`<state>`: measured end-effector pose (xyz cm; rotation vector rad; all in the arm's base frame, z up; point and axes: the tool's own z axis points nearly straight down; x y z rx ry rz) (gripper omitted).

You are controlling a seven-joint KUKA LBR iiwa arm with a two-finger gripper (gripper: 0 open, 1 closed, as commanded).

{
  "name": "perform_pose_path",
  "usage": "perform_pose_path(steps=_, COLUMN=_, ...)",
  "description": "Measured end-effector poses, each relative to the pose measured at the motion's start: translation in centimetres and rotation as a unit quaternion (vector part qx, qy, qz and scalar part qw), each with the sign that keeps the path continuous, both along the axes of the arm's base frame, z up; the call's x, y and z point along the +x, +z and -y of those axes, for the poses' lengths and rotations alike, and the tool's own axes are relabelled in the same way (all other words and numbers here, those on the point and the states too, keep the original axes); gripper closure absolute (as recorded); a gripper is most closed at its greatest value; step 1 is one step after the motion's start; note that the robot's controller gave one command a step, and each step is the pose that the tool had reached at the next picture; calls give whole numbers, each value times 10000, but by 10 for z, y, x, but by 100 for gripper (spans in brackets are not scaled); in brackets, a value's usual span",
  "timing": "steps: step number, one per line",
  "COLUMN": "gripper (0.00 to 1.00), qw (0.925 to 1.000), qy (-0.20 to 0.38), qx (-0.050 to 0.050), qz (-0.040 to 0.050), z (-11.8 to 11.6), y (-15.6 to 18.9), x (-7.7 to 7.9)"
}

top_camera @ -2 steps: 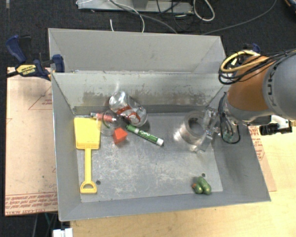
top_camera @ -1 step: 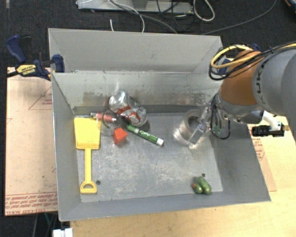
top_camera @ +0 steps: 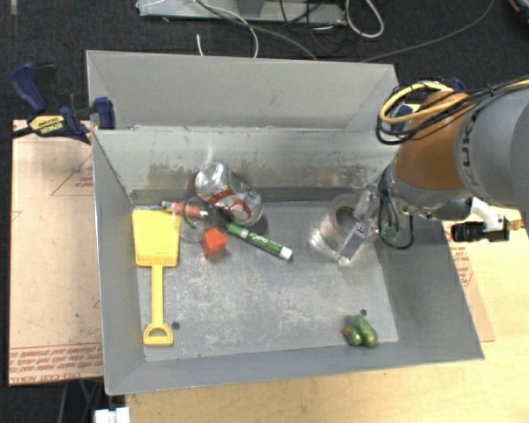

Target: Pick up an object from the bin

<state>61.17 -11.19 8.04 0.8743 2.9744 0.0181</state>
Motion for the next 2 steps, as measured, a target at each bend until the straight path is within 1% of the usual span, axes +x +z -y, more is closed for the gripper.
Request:
perform_pose_path(steps=1, gripper=0, qw=9905, qy=-1375, qx=75, qz=22, z=17, y=-3, x=0)
perform_pose_path(steps=2, gripper=0, qw=9982, qy=-606, qx=29, qz=-11, z=18, y=0, x=-4)
